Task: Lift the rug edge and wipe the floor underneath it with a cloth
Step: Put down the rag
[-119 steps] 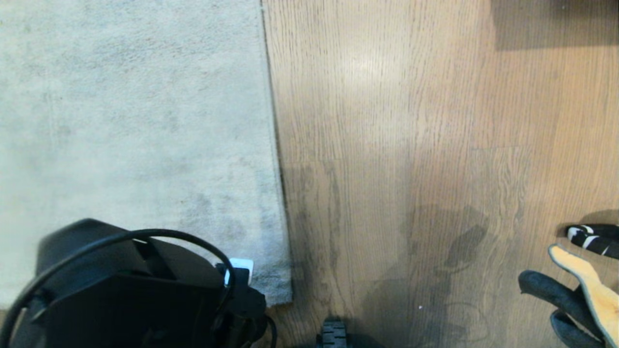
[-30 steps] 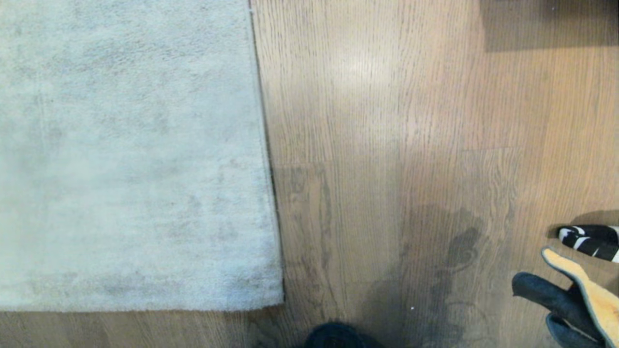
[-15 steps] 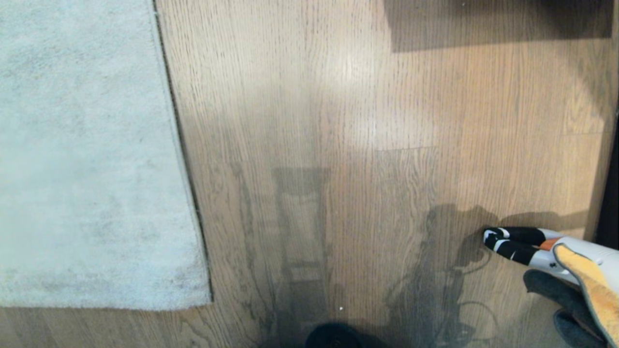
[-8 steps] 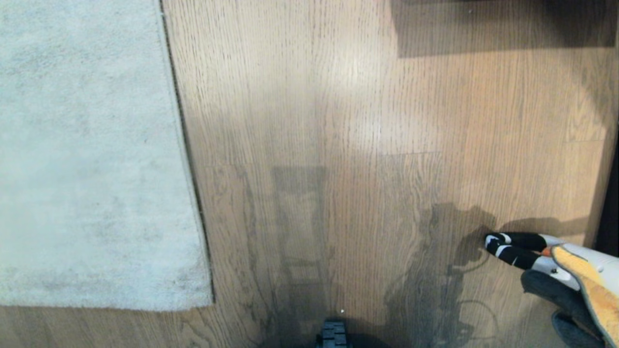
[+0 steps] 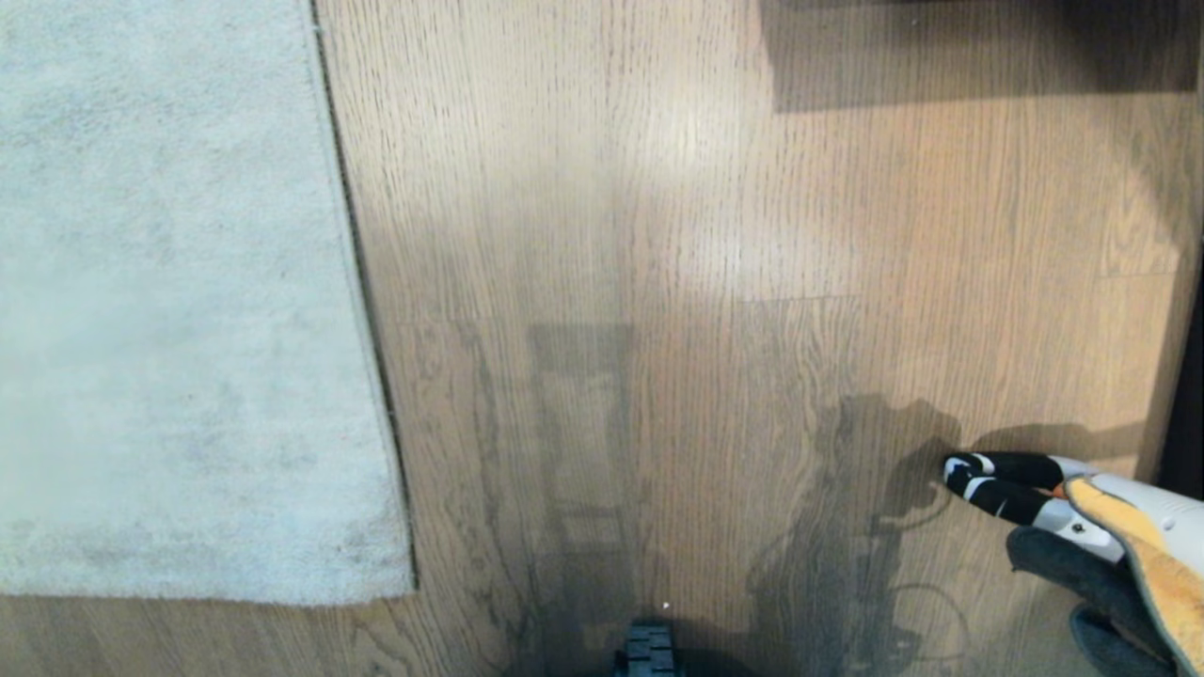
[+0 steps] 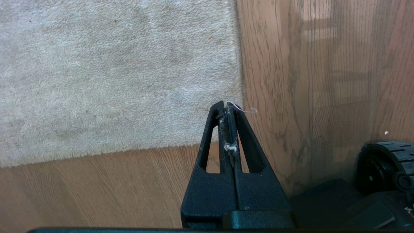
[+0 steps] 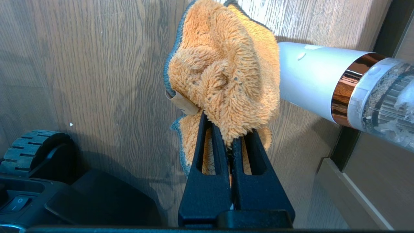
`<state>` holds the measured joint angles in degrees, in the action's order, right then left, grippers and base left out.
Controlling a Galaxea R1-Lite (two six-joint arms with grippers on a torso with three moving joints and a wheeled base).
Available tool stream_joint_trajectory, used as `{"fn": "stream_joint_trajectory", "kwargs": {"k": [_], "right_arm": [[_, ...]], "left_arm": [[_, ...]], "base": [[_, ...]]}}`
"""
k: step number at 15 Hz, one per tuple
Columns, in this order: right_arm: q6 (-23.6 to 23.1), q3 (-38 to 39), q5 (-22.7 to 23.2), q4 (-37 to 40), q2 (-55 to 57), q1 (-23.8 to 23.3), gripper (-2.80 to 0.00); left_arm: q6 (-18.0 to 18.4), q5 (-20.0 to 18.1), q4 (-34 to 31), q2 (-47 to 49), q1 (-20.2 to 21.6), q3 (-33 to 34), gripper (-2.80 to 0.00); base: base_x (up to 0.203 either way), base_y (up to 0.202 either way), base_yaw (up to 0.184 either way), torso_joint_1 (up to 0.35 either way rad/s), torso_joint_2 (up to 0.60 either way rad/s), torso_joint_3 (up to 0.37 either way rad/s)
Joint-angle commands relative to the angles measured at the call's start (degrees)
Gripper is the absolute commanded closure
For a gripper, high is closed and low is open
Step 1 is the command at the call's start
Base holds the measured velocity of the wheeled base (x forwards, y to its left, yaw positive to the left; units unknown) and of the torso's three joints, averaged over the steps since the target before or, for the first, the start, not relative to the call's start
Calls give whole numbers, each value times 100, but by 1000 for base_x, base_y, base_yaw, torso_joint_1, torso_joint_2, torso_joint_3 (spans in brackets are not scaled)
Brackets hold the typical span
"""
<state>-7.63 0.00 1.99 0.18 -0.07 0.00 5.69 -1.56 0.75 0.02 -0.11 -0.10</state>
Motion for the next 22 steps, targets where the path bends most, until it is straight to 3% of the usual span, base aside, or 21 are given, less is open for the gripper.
{"fn": "stream_joint_trajectory", "kwargs": {"k": [1, 19, 22], "right_arm": [[-19, 0, 3, 9, 7, 0, 0], [-81, -162, -15, 220, 378, 0, 0], [-82, -635, 512, 418, 553, 0, 0]], "left_arm": [[2, -2, 4, -2, 2, 1, 0], [2, -2, 4, -2, 2, 1, 0], [2, -2, 4, -2, 0, 1, 0]], "base": [[0, 0, 0, 0, 0, 0], [0, 0, 0, 0, 0, 0], [0, 0, 0, 0, 0, 0]]}}
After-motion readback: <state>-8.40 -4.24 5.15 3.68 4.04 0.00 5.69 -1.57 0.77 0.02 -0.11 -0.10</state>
